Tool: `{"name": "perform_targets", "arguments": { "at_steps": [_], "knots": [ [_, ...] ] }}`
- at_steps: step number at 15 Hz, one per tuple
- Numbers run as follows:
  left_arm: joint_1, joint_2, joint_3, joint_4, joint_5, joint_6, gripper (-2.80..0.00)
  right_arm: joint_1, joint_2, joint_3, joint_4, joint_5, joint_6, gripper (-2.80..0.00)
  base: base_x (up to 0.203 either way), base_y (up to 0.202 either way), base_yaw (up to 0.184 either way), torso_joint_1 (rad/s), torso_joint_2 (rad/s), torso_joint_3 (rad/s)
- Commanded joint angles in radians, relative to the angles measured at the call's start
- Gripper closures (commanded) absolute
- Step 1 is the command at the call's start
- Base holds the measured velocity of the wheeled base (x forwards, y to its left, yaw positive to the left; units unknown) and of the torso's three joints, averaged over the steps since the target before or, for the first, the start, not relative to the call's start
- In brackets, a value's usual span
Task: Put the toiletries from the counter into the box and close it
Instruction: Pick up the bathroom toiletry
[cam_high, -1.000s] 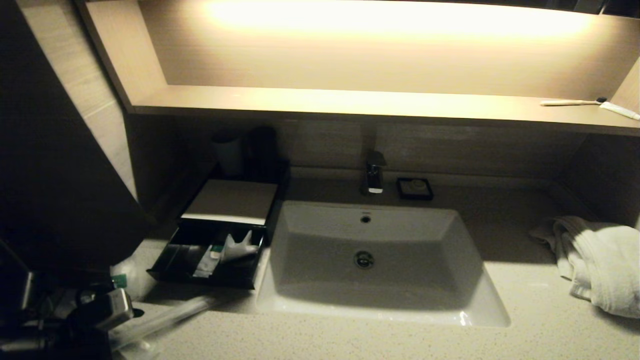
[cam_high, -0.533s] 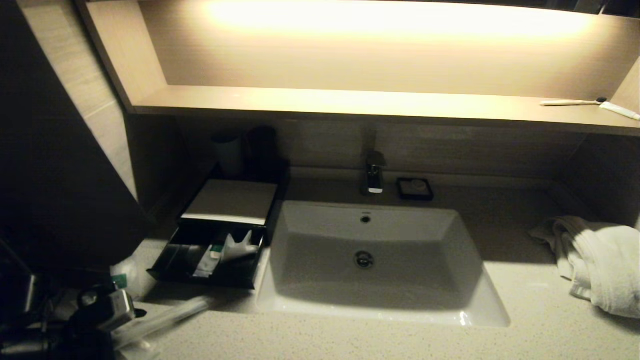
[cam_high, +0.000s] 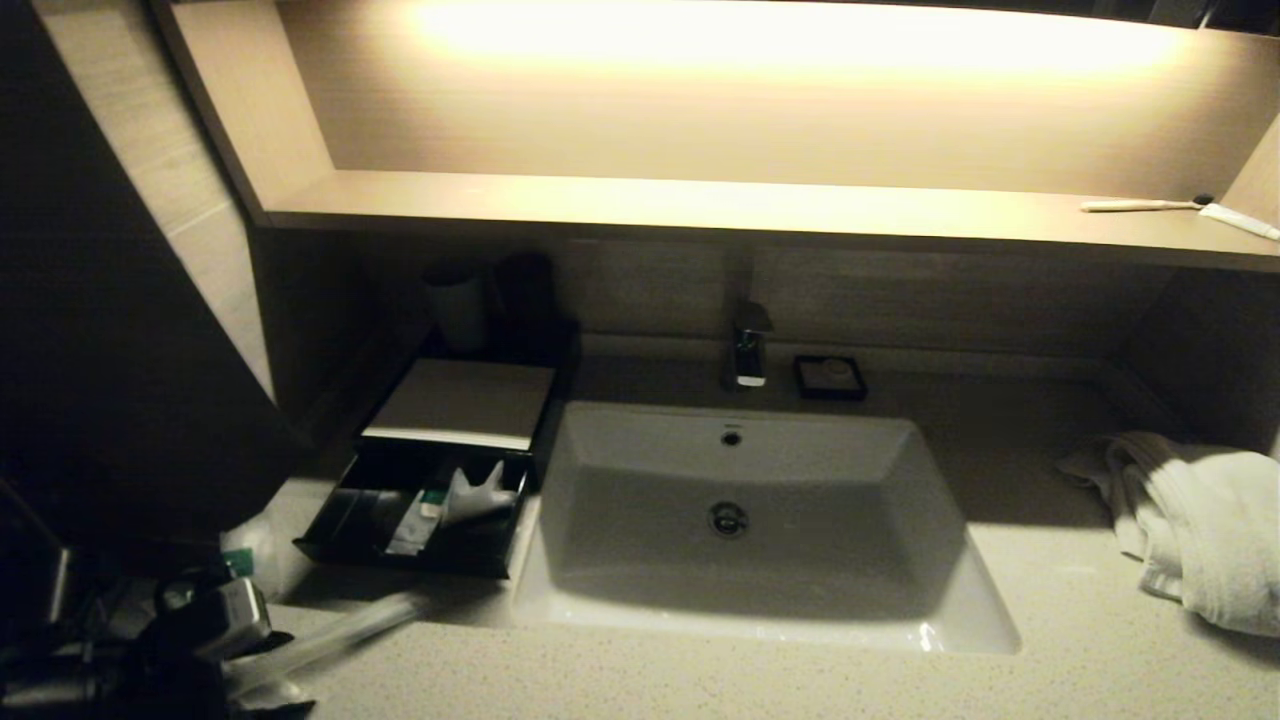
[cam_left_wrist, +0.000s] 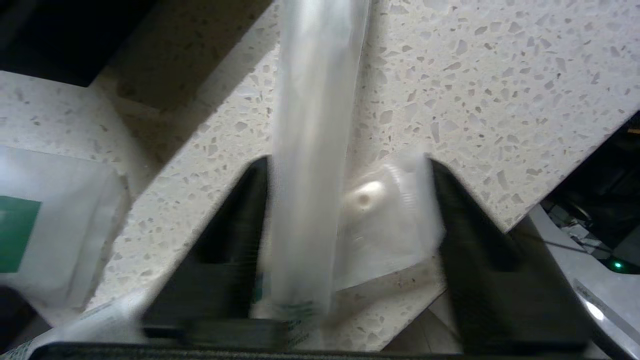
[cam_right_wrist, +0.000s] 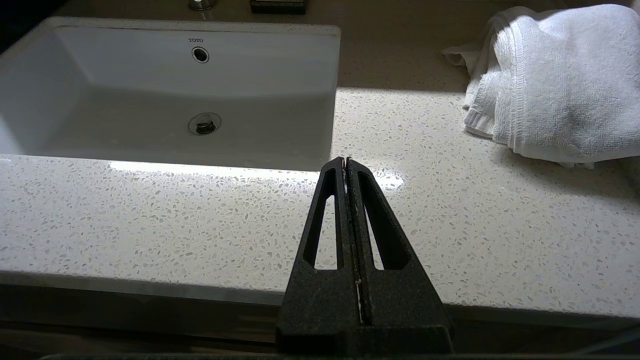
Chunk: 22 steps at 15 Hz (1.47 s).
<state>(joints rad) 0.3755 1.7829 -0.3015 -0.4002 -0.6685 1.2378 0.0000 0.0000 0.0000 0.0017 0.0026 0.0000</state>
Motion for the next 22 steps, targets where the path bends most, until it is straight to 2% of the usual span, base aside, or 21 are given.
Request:
{"name": "perform_targets", "arguments": {
  "at_steps": [1,14,22],
  "knots": [
    [0.0,-0.02,0.002,-0.002,-0.006,0.008,0.0,0.0,0.0,0.0,0.0,0.0,0.0,0.0,0.0,0.0,0.0,0.0,0.0,0.0],
    [-0.005,-0.07,0.0,0.001,-0.011,0.007,0.0,0.0,0.0,0.0,0.0,0.001,0.0,0.0,0.0,0.0,0.0,0.0,0.0,0.0],
    [-0.127,-0.121,0.013,0.003,-0.011,-0.03,0.0,0.0,0.0,0.0,0.0,-0.001,0.0,0.0,0.0,0.0,0.0,0.0,0.0,0.0]
  ]
}}
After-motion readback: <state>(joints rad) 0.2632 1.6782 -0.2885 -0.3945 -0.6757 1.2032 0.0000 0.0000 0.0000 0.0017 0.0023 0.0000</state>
